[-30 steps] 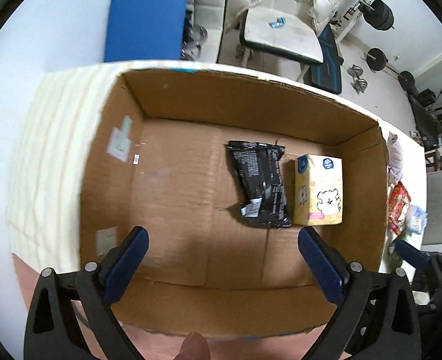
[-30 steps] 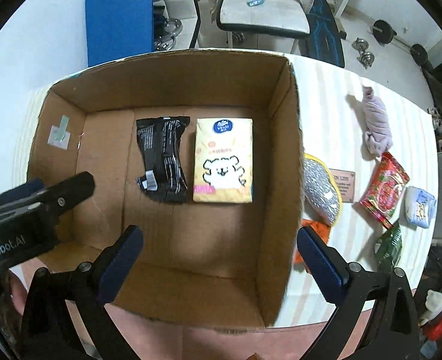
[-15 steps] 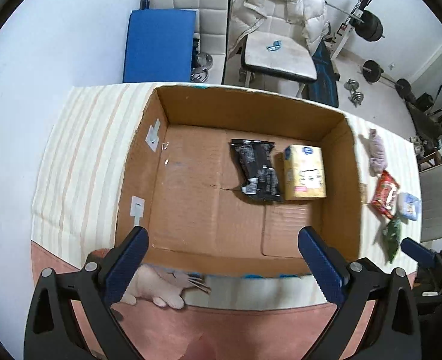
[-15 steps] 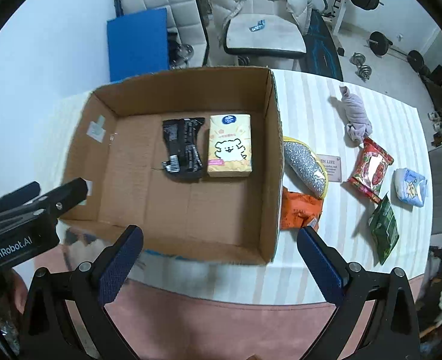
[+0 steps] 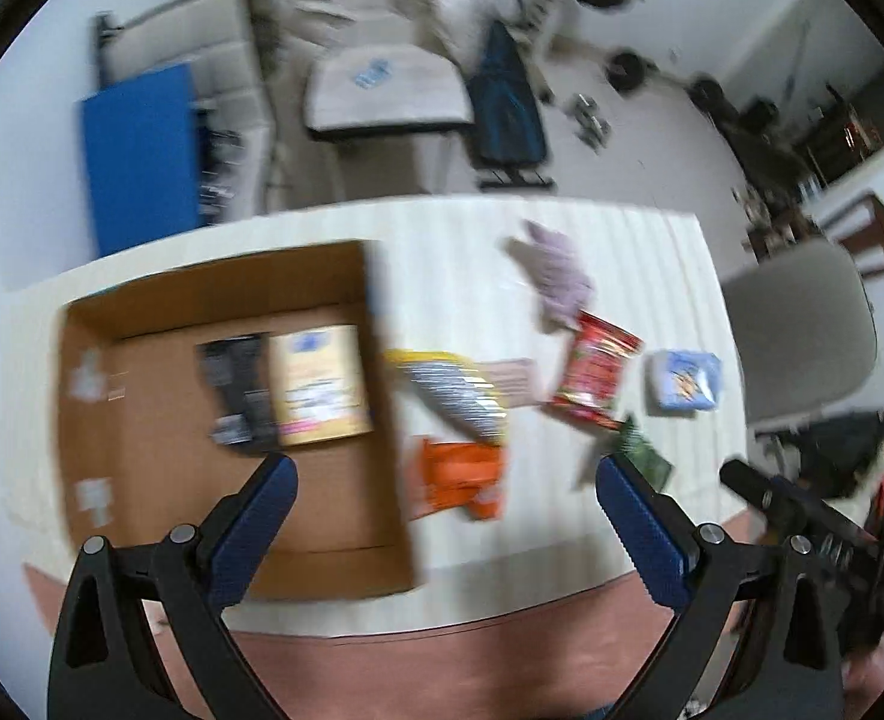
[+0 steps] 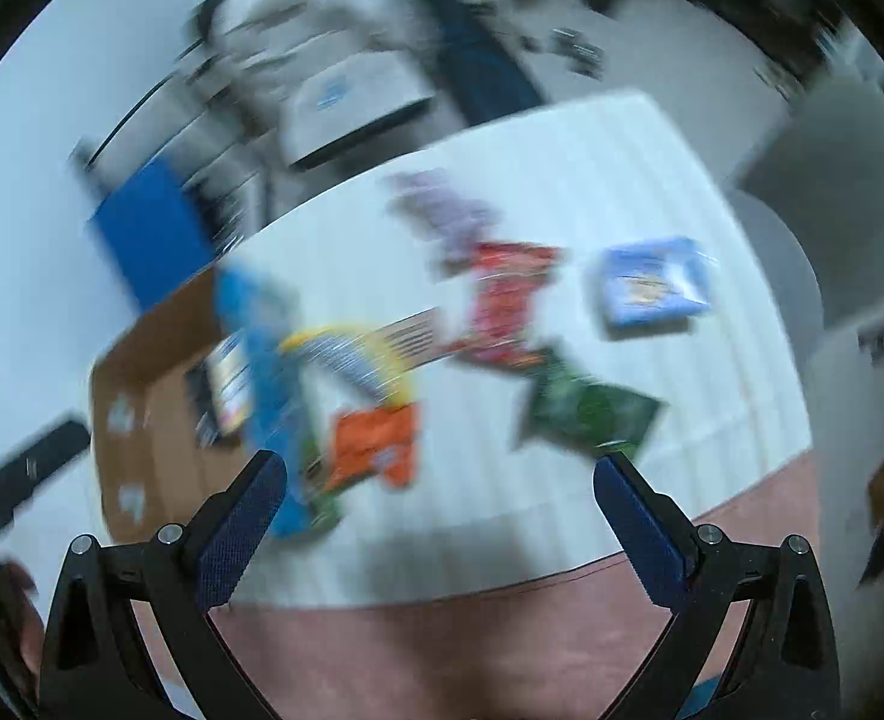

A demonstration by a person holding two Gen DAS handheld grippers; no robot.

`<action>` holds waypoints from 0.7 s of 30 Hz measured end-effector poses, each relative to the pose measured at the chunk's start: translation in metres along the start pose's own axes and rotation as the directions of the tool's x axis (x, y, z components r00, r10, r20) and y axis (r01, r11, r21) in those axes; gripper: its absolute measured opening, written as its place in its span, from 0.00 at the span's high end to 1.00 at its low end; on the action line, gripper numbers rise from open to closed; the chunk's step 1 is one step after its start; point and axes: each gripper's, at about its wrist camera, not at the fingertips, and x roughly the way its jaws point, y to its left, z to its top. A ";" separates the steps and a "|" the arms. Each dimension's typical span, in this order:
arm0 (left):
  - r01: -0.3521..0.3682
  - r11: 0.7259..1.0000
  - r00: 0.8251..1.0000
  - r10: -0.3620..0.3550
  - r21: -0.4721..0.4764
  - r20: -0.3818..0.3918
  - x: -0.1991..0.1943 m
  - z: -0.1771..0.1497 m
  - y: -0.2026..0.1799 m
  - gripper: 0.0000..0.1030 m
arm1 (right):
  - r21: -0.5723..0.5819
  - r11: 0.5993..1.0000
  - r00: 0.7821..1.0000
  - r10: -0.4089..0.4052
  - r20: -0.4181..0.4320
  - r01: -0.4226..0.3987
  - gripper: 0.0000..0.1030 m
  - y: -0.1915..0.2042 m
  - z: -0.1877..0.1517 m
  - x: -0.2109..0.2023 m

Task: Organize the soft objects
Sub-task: 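Grasp the red snack bag with left tool while right tool grasps blue tissue pack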

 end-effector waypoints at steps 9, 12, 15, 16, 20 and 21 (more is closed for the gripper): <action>-0.015 0.998 0.975 0.028 0.058 -0.219 0.139 0.056 -0.099 0.01 | 0.375 0.926 0.987 0.089 -0.136 -0.032 0.00 -0.145 0.087 0.090; -0.030 0.998 0.961 0.041 0.046 -0.274 0.174 0.066 -0.106 0.01 | 0.465 0.885 0.977 0.110 -0.183 -0.013 0.00 -0.167 0.105 0.125; -0.028 0.999 0.950 0.037 0.034 -0.309 0.193 0.069 -0.107 0.01 | 0.516 0.856 0.971 0.118 -0.206 0.006 0.00 -0.176 0.116 0.148; -0.024 0.999 0.948 0.031 0.027 -0.317 0.197 0.070 -0.107 0.01 | 0.524 0.852 0.970 0.116 -0.216 0.015 0.00 -0.178 0.120 0.156; -0.029 0.999 0.942 0.033 0.016 -0.334 0.207 0.071 -0.104 0.01 | 0.500 0.861 0.955 0.070 -0.289 0.088 0.04 -0.173 0.133 0.189; -0.030 0.999 0.941 0.034 0.018 -0.336 0.209 0.069 -0.104 0.01 | 0.490 0.867 0.948 0.071 -0.310 0.095 0.11 -0.172 0.135 0.196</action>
